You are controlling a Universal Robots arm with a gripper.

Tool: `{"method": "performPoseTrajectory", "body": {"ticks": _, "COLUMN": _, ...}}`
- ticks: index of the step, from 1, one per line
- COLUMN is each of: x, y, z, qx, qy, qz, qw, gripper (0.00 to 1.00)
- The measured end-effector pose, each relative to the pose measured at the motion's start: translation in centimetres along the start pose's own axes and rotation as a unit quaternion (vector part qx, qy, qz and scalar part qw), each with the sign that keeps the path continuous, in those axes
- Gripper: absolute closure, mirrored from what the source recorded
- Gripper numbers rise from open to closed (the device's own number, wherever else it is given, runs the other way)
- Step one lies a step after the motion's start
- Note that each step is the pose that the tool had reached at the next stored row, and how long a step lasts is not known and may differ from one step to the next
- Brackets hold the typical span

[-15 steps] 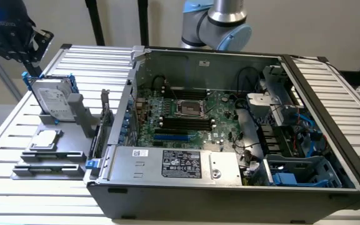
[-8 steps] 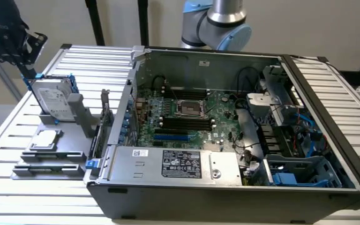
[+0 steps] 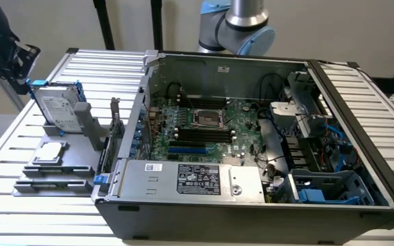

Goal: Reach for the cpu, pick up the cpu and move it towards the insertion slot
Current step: 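Pick up the cpu and move it towards the insertion slot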

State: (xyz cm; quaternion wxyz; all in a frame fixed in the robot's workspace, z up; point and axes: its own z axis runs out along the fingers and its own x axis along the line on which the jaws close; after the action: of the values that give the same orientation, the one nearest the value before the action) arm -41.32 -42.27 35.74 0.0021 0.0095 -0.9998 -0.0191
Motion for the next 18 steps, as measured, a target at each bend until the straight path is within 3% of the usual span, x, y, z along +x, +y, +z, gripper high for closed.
{"method": "performPoseTrajectory", "body": {"ticks": 5, "x": 1.4, "y": -0.23, "z": 0.7, "qx": 0.0, "qy": 0.0009, "qz": 0.0, "qw": 1.0, "gripper": 0.89}}
{"method": "performPoseTrajectory", "body": {"ticks": 11, "x": 1.4, "y": -0.24, "z": 0.72, "qx": 0.0001, "qy": 0.0009, "qz": 0.0, "qw": 1.0, "gripper": 0.88}}
{"method": "performPoseTrajectory", "body": {"ticks": 13, "x": 1.4, "y": -0.24, "z": 0.73, "qx": 0.0001, "qy": 0.0009, "qz": 0.0, "qw": 1.0, "gripper": 0.82}}
{"method": "performPoseTrajectory", "body": {"ticks": 16, "x": 1.4, "y": -0.24, "z": 0.73, "qx": 0.0001, "qy": 0.001, "qz": 0.0, "qw": 1.0, "gripper": 0.64}}
{"method": "performPoseTrajectory", "body": {"ticks": 17, "x": 1.4, "y": -0.24, "z": 0.76, "qx": 0.0001, "qy": 0.0009, "qz": 0.0, "qw": 1.0, "gripper": 0.64}}
{"method": "performPoseTrajectory", "body": {"ticks": 18, "x": 1.4, "y": -0.24, "z": 0.82, "qx": 0.0001, "qy": 0.0009, "qz": 0.0, "qw": 1.0, "gripper": 0.58}}
